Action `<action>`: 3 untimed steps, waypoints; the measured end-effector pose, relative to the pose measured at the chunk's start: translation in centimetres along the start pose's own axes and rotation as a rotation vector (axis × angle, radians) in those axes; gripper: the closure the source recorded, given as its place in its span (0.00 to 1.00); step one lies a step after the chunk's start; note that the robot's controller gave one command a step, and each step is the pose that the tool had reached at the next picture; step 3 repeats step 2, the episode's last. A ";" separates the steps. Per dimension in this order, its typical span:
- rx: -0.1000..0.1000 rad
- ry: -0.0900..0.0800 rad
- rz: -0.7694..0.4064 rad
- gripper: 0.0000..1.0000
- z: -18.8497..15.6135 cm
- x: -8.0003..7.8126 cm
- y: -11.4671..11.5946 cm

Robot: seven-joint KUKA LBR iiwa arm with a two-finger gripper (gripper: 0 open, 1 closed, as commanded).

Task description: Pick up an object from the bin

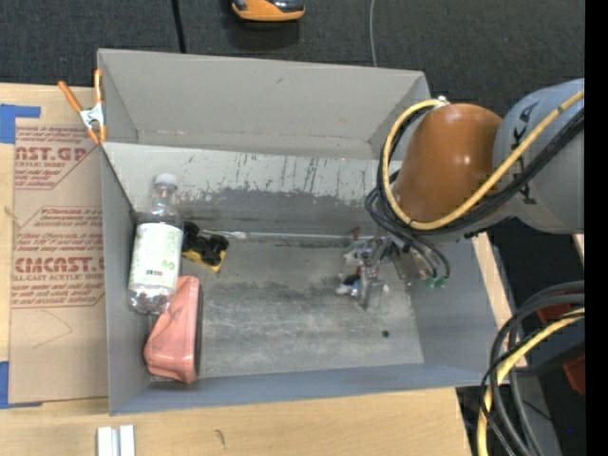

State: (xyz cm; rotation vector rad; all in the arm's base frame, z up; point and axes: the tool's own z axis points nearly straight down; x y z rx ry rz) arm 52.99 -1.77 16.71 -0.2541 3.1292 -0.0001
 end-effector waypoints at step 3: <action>-0.001 0.007 0.001 1.00 -0.5 0.1 0.2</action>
Offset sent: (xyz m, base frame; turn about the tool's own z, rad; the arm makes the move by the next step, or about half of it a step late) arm -0.0001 0.0155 0.0500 0.0030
